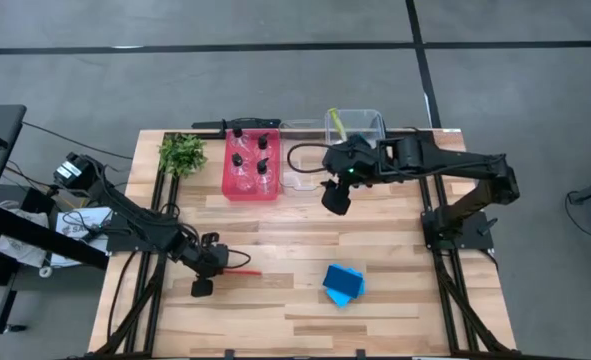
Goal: Pick & Place Kitchen Sink Supplies
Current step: Put the red scrubbing brush into the white bin
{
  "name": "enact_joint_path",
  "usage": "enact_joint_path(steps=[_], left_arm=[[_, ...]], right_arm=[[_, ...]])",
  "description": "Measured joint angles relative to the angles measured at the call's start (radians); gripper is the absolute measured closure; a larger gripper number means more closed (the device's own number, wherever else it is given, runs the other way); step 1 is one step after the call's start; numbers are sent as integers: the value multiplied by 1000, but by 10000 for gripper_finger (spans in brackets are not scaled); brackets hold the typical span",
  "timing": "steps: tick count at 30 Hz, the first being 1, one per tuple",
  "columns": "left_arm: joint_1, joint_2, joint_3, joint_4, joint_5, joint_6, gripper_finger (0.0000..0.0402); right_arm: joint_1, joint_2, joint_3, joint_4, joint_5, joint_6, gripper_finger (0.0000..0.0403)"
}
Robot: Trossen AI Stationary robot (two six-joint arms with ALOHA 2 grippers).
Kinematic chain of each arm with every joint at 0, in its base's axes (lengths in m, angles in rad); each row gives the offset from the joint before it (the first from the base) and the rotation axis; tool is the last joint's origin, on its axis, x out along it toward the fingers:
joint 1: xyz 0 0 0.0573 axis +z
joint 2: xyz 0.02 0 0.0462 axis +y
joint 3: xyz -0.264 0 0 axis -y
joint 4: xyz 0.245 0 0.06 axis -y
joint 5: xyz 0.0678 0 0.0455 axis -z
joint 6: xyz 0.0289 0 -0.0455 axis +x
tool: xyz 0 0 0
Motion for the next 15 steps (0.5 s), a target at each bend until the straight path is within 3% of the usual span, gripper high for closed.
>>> enact_joint_path(steps=[7,15], left_arm=[[109,-135,0,30,-61,66,382],[349,-352,0,212,-100,287,376]], right_arm=[[43,48,0,61,0,-19,178],[95,75,0,166,0,-59,178]])
